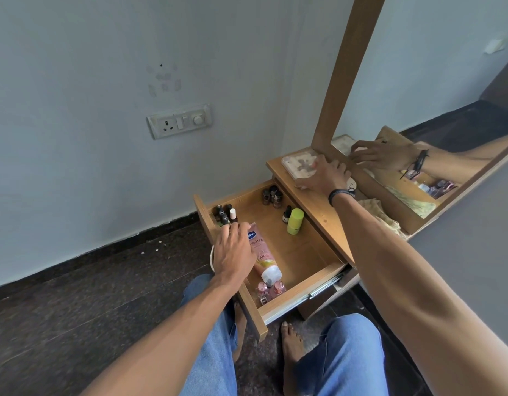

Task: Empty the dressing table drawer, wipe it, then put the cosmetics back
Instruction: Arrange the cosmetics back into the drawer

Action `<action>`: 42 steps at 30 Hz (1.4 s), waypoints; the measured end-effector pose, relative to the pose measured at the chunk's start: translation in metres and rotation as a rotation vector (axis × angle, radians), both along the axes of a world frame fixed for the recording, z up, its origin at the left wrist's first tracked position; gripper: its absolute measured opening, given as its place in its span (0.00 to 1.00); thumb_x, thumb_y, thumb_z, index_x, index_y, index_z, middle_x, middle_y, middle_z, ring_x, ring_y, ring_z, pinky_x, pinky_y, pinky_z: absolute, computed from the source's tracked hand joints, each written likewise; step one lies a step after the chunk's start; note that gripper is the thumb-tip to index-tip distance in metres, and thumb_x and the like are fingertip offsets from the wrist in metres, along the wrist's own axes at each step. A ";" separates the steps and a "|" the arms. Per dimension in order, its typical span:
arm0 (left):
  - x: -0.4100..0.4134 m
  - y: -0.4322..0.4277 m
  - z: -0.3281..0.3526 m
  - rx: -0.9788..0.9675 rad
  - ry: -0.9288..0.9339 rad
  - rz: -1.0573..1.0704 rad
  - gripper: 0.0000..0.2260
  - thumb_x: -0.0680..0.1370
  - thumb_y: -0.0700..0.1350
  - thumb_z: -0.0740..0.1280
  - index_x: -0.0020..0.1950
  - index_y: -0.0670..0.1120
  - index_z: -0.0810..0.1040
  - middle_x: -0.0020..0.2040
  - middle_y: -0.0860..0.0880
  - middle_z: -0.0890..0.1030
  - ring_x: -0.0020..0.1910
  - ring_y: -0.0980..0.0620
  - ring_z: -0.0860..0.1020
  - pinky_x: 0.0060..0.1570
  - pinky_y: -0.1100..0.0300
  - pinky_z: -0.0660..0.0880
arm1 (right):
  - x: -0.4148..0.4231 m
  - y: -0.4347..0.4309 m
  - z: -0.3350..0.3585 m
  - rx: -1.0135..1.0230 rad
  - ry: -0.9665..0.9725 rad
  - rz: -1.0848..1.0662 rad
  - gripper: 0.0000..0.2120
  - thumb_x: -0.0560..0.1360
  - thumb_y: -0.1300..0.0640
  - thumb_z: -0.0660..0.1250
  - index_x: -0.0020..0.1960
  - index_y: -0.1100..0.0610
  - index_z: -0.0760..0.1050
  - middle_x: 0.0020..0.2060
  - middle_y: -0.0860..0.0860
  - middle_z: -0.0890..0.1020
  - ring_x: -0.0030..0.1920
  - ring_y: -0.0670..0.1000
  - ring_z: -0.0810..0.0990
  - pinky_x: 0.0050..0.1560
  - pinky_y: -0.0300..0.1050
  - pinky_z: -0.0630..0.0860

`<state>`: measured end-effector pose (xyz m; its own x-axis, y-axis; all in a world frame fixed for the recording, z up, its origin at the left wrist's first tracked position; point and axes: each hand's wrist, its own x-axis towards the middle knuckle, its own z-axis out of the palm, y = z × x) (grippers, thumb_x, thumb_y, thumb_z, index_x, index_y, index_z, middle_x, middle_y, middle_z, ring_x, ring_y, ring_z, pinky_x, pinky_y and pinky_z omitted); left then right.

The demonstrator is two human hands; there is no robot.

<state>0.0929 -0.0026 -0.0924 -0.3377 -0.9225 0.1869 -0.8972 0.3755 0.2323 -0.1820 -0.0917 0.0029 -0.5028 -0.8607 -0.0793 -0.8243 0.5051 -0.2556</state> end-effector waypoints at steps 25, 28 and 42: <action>0.001 0.010 0.012 0.043 0.096 -0.025 0.35 0.68 0.44 0.78 0.71 0.44 0.68 0.61 0.45 0.79 0.55 0.47 0.73 0.53 0.53 0.75 | 0.089 0.151 -0.013 -0.282 0.036 0.159 0.38 0.62 0.30 0.68 0.65 0.48 0.69 0.62 0.56 0.73 0.59 0.58 0.71 0.63 0.55 0.69; 0.002 0.011 0.017 0.046 0.157 -0.037 0.34 0.70 0.41 0.75 0.73 0.44 0.66 0.62 0.44 0.79 0.57 0.47 0.73 0.54 0.53 0.75 | 0.092 0.172 -0.023 -0.231 0.013 0.171 0.36 0.64 0.29 0.68 0.65 0.48 0.69 0.63 0.55 0.73 0.59 0.56 0.70 0.61 0.52 0.69; -0.024 0.015 0.024 0.266 0.189 -0.271 0.26 0.80 0.33 0.58 0.75 0.52 0.69 0.70 0.52 0.77 0.68 0.51 0.68 0.55 0.52 0.74 | 0.091 0.212 -0.043 0.057 0.135 0.123 0.41 0.63 0.24 0.67 0.67 0.49 0.70 0.58 0.57 0.78 0.58 0.60 0.74 0.59 0.52 0.72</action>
<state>0.0687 0.0125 -0.0688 -0.5574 -0.8295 0.0355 -0.7068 0.4965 0.5039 -0.0906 0.1202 -0.0402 -0.4033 -0.9125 -0.0688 -0.9057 0.4087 -0.1120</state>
